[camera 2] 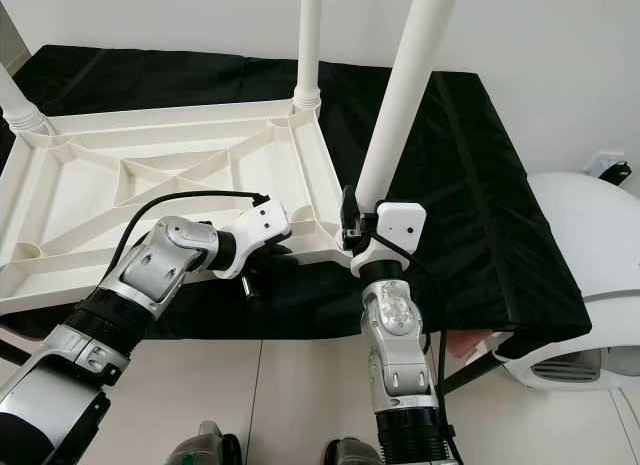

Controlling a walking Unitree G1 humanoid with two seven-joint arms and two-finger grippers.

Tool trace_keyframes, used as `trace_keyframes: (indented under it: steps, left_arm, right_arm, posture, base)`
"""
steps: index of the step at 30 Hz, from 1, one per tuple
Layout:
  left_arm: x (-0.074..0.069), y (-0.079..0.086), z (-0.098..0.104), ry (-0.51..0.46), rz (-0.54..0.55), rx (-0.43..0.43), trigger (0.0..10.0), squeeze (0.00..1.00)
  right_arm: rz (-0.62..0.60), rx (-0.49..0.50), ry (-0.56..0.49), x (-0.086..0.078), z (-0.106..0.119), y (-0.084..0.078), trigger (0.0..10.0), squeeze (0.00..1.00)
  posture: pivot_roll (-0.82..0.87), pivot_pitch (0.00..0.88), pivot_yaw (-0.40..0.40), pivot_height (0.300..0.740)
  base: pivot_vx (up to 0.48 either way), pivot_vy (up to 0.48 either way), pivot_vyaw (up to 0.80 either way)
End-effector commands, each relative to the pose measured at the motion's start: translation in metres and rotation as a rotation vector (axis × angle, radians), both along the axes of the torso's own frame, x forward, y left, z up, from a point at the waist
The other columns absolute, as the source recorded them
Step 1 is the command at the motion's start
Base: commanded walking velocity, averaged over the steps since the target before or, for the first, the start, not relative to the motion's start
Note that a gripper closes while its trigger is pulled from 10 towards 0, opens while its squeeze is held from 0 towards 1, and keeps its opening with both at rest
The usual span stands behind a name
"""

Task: Building children table

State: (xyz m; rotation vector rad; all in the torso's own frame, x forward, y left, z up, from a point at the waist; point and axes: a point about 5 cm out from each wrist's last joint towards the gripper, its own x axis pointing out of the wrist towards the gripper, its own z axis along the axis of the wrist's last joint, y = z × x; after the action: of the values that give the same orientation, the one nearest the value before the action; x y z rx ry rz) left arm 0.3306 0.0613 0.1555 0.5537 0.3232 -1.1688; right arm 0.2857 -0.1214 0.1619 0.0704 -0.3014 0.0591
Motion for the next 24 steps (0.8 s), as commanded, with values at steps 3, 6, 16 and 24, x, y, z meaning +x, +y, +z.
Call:
trace_keyframes:
  steps: [3,6,16,24]
  left_arm:
    - [0.0027,-0.0128,0.041,-0.15,-0.028,-0.103,10.0,0.0]
    - [0.0027,-0.0128,0.041,-0.15,-0.028,-0.103,10.0,0.0]
    - [0.0027,-0.0128,0.041,-0.15,-0.028,-0.103,10.0,0.0]
    - [0.0027,-0.0128,0.041,-0.15,-0.028,-0.103,10.0,0.0]
  right_arm:
    - [0.005,0.004,0.2,-0.0025,-0.0395,0.0005,10.0,0.0]
    - [0.005,0.004,0.2,-0.0025,-0.0395,0.0005,10.0,0.0]
    - [0.005,0.004,0.2,-0.0025,-0.0395,0.0005,10.0,0.0]
    - [0.005,0.004,0.2,-0.0025,-0.0395,0.0005,10.0,0.0]
  posture:
    - [0.02,0.089,-0.003,0.74]
    - [0.02,0.089,-0.003,0.74]
    - [0.02,0.089,-0.003,0.74]
    - [0.02,0.089,-0.003,0.74]
  base:
    - [0.0,0.0,0.0]
    - [0.0,0.0,0.0]
    - [0.0,0.0,0.0]
    - [0.0,0.0,0.0]
